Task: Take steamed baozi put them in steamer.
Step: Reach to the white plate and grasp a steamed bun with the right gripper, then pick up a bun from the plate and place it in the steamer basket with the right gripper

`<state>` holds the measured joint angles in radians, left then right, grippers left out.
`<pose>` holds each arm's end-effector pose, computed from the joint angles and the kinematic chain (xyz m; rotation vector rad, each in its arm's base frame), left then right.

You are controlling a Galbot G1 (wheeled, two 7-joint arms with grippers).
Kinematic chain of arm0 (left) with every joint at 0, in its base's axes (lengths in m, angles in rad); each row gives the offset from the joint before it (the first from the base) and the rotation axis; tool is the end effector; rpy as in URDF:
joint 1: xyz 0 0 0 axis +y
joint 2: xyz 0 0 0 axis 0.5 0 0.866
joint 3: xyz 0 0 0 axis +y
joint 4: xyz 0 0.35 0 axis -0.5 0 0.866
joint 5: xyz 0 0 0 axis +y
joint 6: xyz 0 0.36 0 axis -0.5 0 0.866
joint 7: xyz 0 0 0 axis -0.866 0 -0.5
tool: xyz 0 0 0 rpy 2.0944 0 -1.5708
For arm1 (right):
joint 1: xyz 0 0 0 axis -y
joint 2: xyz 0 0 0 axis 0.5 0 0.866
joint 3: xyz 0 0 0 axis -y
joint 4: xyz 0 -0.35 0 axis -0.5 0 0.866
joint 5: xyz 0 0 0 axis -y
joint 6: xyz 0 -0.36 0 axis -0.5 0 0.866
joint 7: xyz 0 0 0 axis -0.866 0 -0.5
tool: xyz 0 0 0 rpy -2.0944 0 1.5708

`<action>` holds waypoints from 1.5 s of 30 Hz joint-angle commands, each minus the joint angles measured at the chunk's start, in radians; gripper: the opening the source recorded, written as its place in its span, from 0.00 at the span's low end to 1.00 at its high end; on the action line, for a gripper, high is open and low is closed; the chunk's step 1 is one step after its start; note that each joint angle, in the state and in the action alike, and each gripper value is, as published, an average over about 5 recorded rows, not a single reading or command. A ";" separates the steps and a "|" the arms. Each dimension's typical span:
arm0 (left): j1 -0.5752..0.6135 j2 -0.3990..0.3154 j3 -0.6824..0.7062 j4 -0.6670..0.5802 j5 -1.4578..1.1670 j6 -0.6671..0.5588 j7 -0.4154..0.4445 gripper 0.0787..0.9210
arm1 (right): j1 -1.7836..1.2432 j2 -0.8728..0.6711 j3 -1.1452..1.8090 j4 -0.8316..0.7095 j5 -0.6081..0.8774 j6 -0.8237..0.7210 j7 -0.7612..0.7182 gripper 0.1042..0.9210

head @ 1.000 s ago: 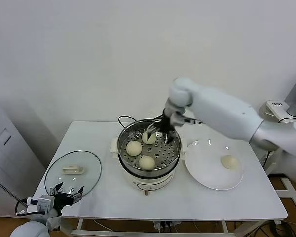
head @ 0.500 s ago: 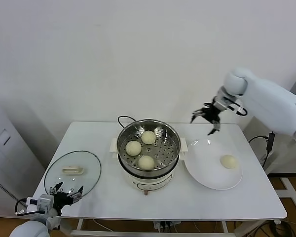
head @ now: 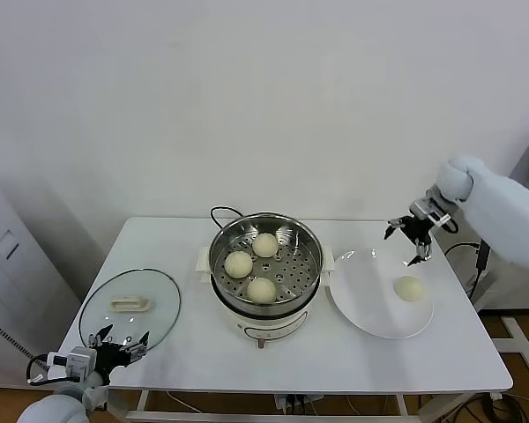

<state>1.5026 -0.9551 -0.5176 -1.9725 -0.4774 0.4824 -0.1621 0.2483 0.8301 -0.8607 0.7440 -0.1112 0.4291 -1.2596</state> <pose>0.2219 0.1192 -0.3002 -0.0753 -2.5515 -0.2458 0.6046 -0.2381 -0.1238 1.5210 -1.2048 1.5774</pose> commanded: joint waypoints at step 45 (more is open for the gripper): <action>0.001 -0.003 0.008 0.002 0.011 0.002 -0.001 0.88 | -0.191 -0.006 0.149 -0.054 -0.059 -0.095 0.083 0.52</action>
<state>1.5020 -0.9589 -0.5078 -1.9699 -0.4676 0.4832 -0.1618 0.0130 0.8598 -0.6216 0.6116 -0.2965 0.3687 -1.1556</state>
